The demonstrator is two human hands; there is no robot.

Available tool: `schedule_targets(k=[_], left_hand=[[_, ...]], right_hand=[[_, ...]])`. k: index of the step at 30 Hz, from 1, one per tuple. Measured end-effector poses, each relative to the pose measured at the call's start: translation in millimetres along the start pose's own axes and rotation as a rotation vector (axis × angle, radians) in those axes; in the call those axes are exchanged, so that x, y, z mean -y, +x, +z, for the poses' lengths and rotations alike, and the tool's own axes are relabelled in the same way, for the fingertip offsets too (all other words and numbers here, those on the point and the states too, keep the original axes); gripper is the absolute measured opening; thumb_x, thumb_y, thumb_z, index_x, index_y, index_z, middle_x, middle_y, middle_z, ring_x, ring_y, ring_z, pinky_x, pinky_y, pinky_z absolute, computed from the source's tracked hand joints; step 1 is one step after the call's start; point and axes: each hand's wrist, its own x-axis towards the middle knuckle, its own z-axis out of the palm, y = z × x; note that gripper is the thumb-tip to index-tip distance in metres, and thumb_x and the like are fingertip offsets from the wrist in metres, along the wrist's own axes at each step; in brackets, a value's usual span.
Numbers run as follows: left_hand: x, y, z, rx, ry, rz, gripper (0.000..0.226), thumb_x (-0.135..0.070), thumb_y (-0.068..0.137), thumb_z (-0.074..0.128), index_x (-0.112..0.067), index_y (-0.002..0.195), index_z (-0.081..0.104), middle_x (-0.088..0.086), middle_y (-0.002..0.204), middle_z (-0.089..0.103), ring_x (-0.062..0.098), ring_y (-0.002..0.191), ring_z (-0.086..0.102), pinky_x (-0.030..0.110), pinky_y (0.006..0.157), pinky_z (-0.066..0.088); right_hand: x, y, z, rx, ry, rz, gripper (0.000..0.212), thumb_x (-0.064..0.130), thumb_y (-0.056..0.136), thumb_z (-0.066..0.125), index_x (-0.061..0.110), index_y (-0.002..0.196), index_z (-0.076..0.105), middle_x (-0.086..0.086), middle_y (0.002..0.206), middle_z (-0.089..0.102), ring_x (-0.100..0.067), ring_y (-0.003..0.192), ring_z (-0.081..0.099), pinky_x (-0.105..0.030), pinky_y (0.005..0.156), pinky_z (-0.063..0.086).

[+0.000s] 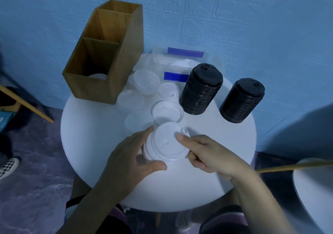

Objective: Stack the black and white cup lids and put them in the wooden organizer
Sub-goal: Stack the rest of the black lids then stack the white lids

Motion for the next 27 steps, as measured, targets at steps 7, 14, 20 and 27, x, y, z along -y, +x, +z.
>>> schedule_targets(k=[7,14,20,27], left_hand=[[4,1,2,0.004,0.037,-0.001,0.092,-0.081,0.060,0.067,-0.075,0.136,0.016,-0.059,0.122,0.029,-0.032,0.113,0.035,0.002,0.098,0.024],[5,-2,2,0.015,0.076,0.059,0.100,-0.080,0.063,0.067,-0.066,0.146,0.014,-0.058,0.123,0.033,-0.029,0.121,0.033,0.004,0.095,0.028],[7,-1,3,0.001,0.004,0.049,0.079,-0.077,0.060,0.067,-0.072,0.129,0.030,-0.057,0.128,0.037,-0.024,0.120,0.040,0.005,0.096,0.033],[5,-4,1,-0.019,-0.007,0.052,0.075,-0.073,0.064,0.071,-0.062,0.131,0.039,-0.043,0.134,0.046,-0.019,0.120,0.045,0.008,0.094,0.037]], right_hand=[[-11,11,13,-0.307,-0.280,-0.040,0.052,0.080,0.080,0.058,0.029,0.085,0.050,0.011,0.065,0.056,-0.006,0.058,0.050,-0.023,0.060,0.040],[-15,6,23,-0.379,-0.393,-0.248,0.033,0.067,0.088,0.059,0.036,0.099,0.053,0.014,0.087,0.061,-0.005,0.076,0.058,-0.021,0.067,0.046],[-17,11,24,-0.373,-0.369,-0.291,0.040,0.067,0.085,0.064,0.028,0.092,0.057,0.013,0.078,0.064,-0.009,0.068,0.058,-0.025,0.063,0.045],[-23,48,3,-0.527,-0.652,-0.377,0.037,0.029,0.099,0.056,0.041,0.134,0.056,0.017,0.090,0.055,-0.008,0.076,0.053,-0.035,0.078,0.049]])
